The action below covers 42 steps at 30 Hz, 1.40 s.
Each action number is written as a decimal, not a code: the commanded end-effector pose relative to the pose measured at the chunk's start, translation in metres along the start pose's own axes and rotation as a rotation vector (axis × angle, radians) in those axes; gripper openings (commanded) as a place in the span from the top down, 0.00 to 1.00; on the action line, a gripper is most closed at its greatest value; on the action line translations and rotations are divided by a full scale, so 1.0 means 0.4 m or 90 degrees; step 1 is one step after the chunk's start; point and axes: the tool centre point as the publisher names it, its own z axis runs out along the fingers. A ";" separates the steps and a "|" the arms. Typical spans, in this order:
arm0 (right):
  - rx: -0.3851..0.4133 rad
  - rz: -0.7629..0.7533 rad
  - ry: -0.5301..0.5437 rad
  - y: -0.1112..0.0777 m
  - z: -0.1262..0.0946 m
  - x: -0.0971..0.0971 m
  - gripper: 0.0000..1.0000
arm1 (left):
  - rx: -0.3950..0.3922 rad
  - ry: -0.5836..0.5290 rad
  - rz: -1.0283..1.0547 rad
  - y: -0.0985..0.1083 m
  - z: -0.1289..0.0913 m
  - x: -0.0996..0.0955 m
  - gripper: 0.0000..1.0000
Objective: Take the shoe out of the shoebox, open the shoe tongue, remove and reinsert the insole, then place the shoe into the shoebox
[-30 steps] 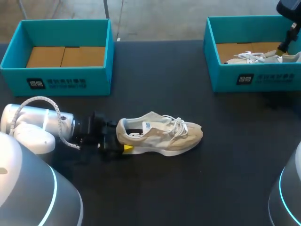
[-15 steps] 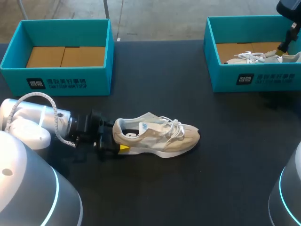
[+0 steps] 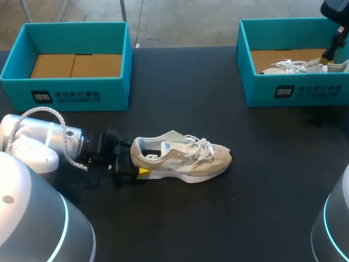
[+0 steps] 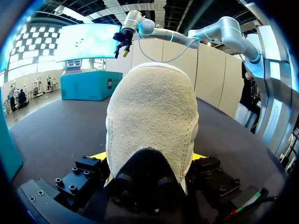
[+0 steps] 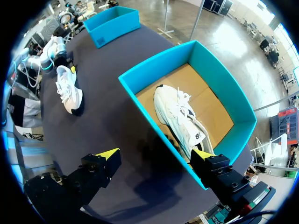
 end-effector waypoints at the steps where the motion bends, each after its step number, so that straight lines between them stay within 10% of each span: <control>1: 0.000 0.000 0.000 0.000 0.001 0.000 0.00 | 0.000 0.000 0.000 -0.001 -0.002 0.001 1.00; 16: -0.073 0.168 0.023 0.057 -0.015 0.083 0.00 | 0.000 0.000 0.000 -0.001 -0.002 0.001 1.00; 42: -0.056 0.347 0.015 0.256 0.001 0.403 0.00 | 0.000 0.000 0.000 -0.001 -0.002 0.001 1.00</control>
